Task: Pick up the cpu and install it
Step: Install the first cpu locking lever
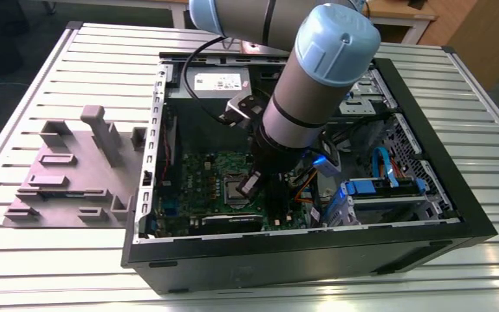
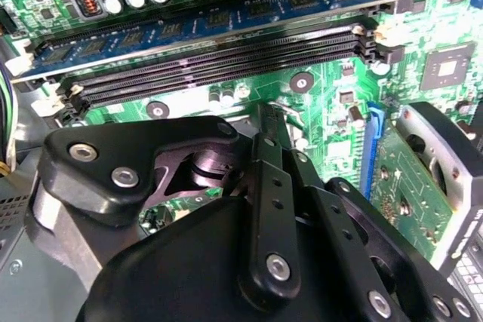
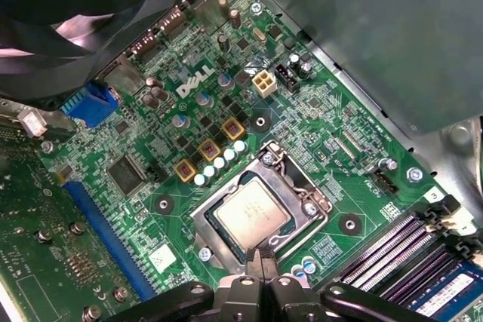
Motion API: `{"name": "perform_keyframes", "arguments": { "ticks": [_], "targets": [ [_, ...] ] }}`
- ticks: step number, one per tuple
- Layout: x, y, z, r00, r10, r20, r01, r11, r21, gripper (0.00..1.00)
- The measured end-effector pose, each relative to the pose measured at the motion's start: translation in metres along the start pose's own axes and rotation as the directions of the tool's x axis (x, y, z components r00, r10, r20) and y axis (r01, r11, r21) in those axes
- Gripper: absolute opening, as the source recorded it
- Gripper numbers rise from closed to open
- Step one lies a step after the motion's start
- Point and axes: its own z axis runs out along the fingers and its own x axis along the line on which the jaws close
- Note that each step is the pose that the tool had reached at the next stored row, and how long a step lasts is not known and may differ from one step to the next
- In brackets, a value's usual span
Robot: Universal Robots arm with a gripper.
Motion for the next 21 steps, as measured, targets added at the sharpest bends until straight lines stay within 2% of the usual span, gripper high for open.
{"name": "perform_keyframes", "arguments": {
  "ticks": [11, 21],
  "targets": [
    [-0.0009, -0.0016, 0.0052, 1.0000, 0.000, -0.0004, 0.000, 1.0000, 0.0010, 0.10],
    [-0.0027, -0.0037, 0.0049, 1.0000, 0.001, -0.0020, -0.001, 1.0000, 0.0016, 0.10]
  ]
}}
